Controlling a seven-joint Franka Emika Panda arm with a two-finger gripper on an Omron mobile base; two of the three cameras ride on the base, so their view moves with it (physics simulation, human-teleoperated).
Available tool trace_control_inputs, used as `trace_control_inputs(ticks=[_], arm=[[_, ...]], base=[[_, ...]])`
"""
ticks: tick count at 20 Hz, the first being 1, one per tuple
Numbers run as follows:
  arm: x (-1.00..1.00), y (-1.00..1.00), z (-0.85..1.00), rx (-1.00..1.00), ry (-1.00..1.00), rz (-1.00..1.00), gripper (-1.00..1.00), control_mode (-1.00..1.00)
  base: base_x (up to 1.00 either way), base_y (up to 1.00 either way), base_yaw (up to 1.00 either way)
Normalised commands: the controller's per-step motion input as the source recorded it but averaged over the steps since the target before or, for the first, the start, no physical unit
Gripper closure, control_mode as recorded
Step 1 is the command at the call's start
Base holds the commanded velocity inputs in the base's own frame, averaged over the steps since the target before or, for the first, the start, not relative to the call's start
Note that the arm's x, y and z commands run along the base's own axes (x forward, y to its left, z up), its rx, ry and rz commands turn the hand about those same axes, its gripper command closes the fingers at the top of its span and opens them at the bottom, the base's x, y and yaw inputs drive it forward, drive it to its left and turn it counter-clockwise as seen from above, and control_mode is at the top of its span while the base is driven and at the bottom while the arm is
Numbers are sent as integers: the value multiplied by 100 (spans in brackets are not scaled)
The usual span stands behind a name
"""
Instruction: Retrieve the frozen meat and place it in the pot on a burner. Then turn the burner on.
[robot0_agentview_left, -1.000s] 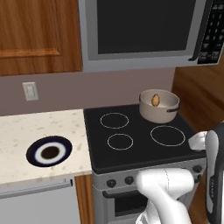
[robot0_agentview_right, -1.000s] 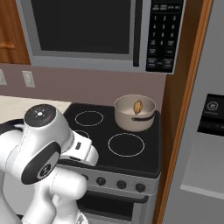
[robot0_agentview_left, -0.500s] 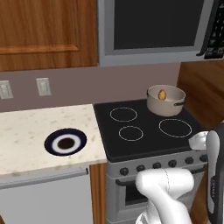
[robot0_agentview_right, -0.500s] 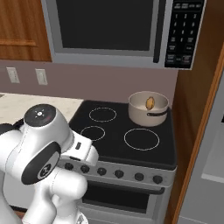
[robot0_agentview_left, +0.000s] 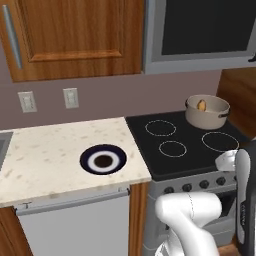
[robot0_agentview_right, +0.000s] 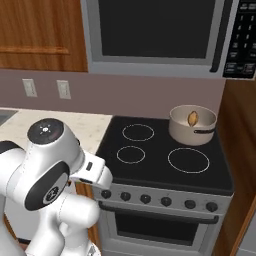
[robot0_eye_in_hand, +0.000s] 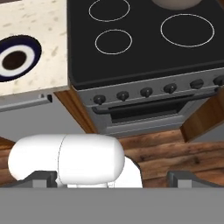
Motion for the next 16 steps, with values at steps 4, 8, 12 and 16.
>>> trace_control_inputs(ticks=[4,8,12,16], arm=[[0,0,0,0,0,0,-100,100],[0,0,0,0,0,0,-100,100],[0,0,0,0,0,0,-100,100],[0,0,0,0,0,0,-100,100]], base=[[-1,21,-3],[-2,14,-2],[-26,11,-6],[-49,19,-15]])
